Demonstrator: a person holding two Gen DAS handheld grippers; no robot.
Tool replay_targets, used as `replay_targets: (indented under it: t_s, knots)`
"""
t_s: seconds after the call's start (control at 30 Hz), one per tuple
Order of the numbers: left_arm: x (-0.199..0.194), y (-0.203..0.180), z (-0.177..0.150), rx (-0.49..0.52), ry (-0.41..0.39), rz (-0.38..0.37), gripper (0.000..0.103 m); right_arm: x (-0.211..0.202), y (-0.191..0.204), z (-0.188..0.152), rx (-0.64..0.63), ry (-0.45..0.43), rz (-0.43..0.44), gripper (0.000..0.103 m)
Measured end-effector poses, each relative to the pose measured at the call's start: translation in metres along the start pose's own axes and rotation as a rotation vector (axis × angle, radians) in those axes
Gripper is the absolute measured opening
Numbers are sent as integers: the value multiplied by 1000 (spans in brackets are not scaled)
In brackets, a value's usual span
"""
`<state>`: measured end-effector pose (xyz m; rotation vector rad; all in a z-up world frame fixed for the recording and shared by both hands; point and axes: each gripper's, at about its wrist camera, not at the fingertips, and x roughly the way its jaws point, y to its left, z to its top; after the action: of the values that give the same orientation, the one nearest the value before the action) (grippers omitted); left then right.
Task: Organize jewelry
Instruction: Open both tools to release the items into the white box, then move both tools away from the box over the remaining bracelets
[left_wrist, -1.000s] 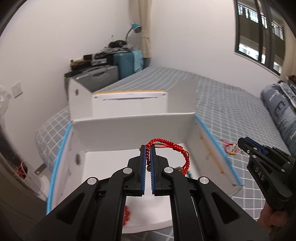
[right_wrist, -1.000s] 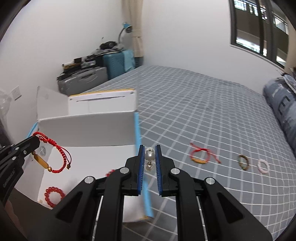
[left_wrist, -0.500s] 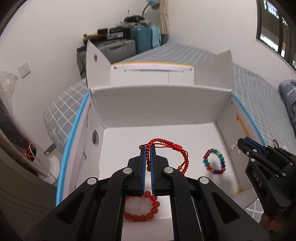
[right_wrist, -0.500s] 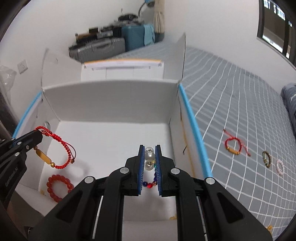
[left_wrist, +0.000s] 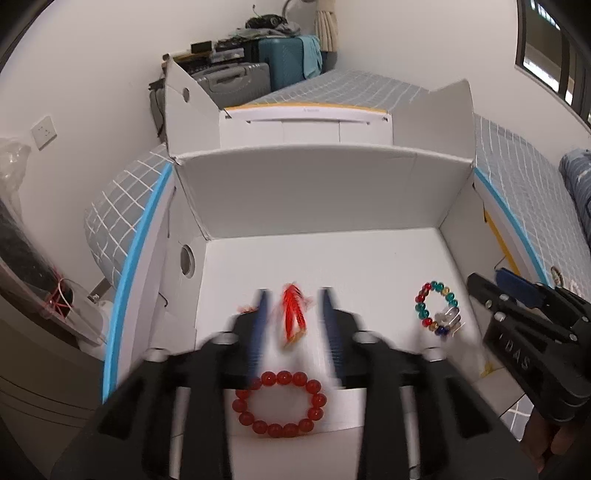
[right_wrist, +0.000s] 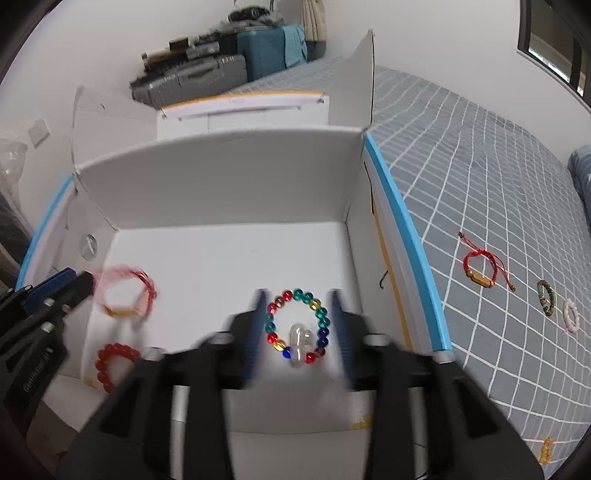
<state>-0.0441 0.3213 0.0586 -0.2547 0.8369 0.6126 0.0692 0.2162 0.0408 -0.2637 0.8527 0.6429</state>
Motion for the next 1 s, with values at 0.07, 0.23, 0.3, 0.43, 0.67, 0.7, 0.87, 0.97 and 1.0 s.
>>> replay_targets:
  t_s: [0.07,0.23,0.3,0.43,0.67,0.7,0.87,0.97,1.0]
  knots:
    - [-4,2,1,-10,-18,4,54,-5,0,1,0,-17,9,53]
    - [-13,4,3,-25,-58,13,83,-19,-3,4,23,-78,6,79]
    - [-14,3,3,-24,-66,20,90,-23,-6,4,39,-102,-5,85]
    - [-17,-1,4,-17,-80,22,97,-30,-16,5,79,-123,-12,92]
    - [-28,-13,7,-12,-102,-3,97,-46,-34,2,112,-143,-61,95]
    - [-30,-15,8,-11,-105,-7,97,-49,-38,1,115,-145,-70,95]
    - [-40,-36,8,11,-122,-40,97,-70,-60,-7,135,-165,-102,95]
    - [-44,-50,8,26,-125,-61,97,-83,-78,-12,159,-177,-121,95]
    - [-47,-56,8,33,-128,-70,97,-87,-84,-14,167,-181,-126,95]
